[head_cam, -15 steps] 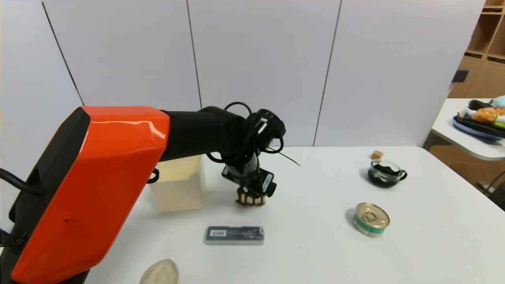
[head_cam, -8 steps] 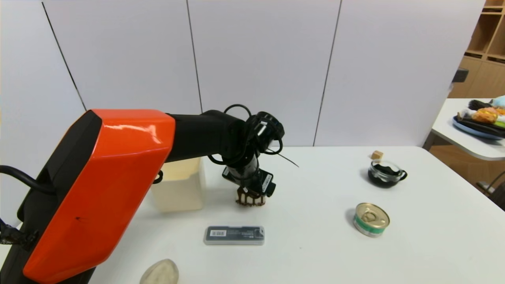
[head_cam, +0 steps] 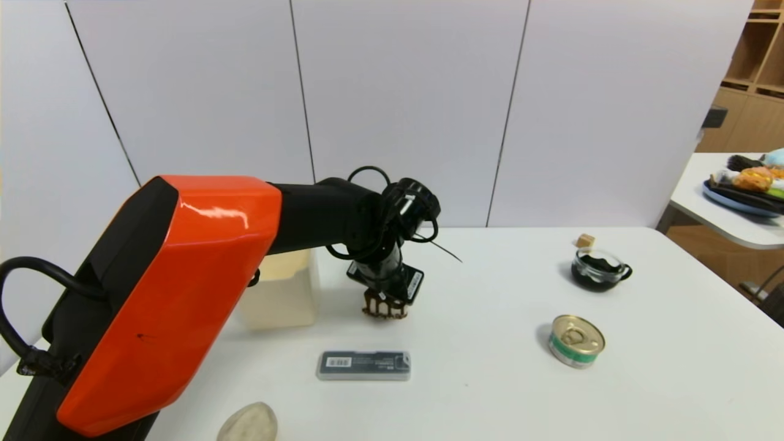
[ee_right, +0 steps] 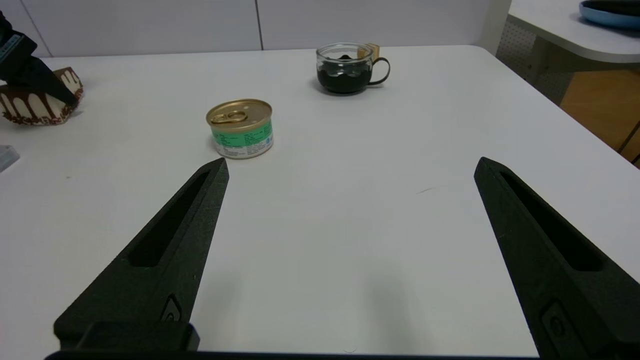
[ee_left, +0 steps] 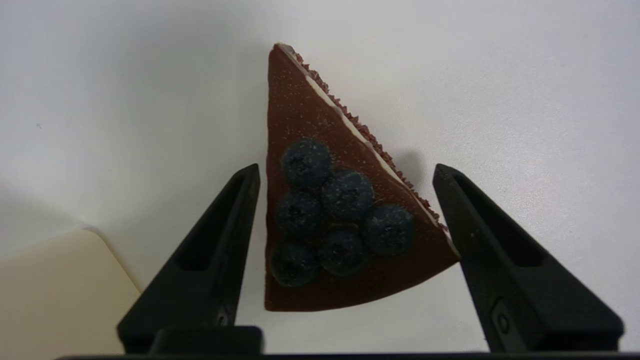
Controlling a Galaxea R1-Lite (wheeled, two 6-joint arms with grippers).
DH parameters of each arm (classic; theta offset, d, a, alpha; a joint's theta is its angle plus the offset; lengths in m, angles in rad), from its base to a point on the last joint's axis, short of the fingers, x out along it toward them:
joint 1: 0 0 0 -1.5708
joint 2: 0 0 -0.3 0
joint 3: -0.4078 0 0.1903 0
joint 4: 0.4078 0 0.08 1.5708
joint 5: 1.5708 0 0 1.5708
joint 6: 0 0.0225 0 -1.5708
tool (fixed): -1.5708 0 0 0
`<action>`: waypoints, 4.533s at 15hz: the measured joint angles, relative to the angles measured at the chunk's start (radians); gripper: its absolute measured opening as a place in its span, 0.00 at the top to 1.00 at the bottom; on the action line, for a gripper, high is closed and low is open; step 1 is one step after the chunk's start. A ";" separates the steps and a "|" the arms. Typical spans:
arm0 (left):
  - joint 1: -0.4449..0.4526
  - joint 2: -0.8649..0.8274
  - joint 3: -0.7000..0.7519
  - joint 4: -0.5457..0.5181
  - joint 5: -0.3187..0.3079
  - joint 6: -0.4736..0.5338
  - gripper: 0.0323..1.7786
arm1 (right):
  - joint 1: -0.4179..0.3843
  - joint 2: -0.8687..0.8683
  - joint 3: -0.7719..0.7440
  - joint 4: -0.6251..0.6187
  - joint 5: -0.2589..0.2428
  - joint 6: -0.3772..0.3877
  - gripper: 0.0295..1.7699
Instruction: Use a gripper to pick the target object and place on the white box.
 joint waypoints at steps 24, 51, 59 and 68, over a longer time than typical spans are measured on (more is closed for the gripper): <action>0.077 -0.242 0.037 -0.328 0.088 0.026 0.55 | 0.000 0.000 0.000 0.000 0.000 0.000 0.04; 0.259 -0.657 0.860 -0.726 0.153 0.081 0.55 | 0.000 0.000 0.000 0.000 0.000 0.000 0.04; 0.255 -0.622 0.863 -0.734 0.151 0.071 0.27 | 0.000 0.000 0.000 0.001 -0.001 0.000 0.04; 0.246 -0.643 0.847 -0.734 0.153 0.081 0.12 | 0.000 0.000 0.000 0.000 0.000 0.000 0.04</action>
